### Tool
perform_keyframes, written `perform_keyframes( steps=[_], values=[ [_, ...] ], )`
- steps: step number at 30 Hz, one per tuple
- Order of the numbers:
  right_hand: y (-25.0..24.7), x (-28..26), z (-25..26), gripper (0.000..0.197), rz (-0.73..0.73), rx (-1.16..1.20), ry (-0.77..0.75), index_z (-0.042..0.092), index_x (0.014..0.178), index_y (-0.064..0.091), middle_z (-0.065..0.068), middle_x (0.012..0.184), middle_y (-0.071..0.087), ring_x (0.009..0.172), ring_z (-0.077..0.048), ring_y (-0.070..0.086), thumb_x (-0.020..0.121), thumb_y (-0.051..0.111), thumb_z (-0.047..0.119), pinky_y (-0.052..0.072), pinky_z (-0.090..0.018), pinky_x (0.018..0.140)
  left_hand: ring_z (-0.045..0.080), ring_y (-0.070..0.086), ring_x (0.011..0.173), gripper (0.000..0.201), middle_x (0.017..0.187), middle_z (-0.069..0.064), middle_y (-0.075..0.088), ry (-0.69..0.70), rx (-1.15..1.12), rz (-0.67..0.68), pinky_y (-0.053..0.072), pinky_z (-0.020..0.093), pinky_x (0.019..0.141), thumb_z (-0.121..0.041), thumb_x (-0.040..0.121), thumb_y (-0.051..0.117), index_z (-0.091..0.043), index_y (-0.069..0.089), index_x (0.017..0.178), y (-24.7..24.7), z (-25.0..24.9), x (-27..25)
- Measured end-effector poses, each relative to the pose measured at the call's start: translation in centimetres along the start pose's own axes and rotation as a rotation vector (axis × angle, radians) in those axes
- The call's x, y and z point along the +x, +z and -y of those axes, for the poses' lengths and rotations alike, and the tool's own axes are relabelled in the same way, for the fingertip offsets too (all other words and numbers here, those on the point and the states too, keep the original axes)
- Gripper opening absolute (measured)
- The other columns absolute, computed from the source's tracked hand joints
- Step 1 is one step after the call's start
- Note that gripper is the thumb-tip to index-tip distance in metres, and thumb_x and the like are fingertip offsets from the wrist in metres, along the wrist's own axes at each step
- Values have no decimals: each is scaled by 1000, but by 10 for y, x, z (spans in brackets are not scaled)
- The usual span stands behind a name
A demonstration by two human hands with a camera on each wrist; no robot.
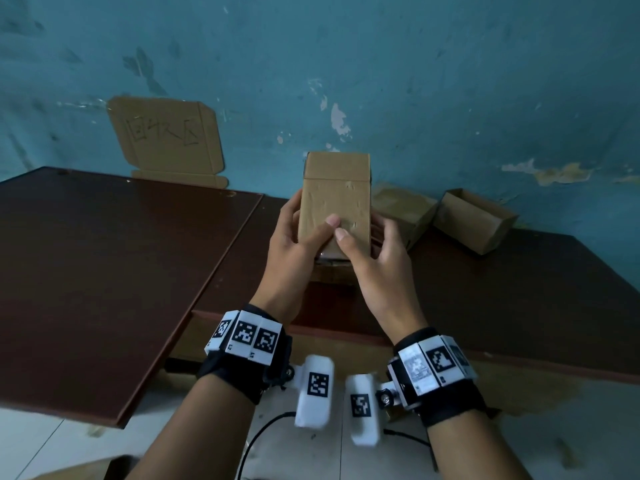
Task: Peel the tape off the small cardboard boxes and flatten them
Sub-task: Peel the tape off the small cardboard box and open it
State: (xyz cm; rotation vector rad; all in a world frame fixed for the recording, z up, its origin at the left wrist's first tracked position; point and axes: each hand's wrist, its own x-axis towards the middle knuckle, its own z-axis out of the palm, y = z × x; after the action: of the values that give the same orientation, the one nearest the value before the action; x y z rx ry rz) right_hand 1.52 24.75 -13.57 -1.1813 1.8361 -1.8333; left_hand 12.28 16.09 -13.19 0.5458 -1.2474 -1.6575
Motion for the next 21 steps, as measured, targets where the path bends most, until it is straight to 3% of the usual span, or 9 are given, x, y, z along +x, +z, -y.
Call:
perform_keyframes(
  steps=[2,7,11,14,16,18,21],
  values=[
    [-1,1,-2,47,2,-12,4,30,140,60,13,133,70,120,2,67,99,79,44,56,-22,99,20,74,124,60,138,2,72,8,6,23,59,46,109,-11,104,71,-30,50,157,0,2,0],
    [-5,0,-1,35,4,-12,-9,37,130,60,19,124,70,110,16,64,100,79,41,50,-4,85,22,71,129,59,143,4,70,32,13,47,54,50,115,-7,107,63,-29,47,160,-1,5,3],
    [-7,1,-3,45,-1,-23,-34,32,138,58,14,130,71,113,11,65,99,80,40,49,-2,85,26,69,133,55,145,6,69,18,2,63,52,54,116,-10,109,60,-30,49,159,-2,8,4],
    [-8,1,-6,65,-33,-133,-129,25,154,50,6,146,62,128,1,59,99,80,40,45,0,96,25,70,131,51,143,5,70,7,-4,52,54,50,114,-16,110,61,-30,51,158,-2,8,5],
    [-8,1,-9,65,-99,-252,-285,22,156,53,0,151,55,138,-5,52,99,82,35,39,-1,107,28,70,130,47,142,7,71,-7,-35,49,55,51,113,-15,111,58,-28,52,157,-1,9,6],
    [-8,2,-12,51,-150,-348,-448,17,147,65,-7,151,53,142,-12,51,99,83,25,37,-7,115,30,70,130,46,142,8,71,-21,-50,49,57,50,110,-13,112,55,-25,53,156,-1,10,6],
    [-8,5,-17,20,-189,-395,-574,12,118,82,-11,147,58,141,-14,54,98,82,17,43,-16,118,30,68,134,46,144,7,70,-24,-59,61,55,47,112,-12,113,53,-24,50,158,1,12,7]
  ],
)
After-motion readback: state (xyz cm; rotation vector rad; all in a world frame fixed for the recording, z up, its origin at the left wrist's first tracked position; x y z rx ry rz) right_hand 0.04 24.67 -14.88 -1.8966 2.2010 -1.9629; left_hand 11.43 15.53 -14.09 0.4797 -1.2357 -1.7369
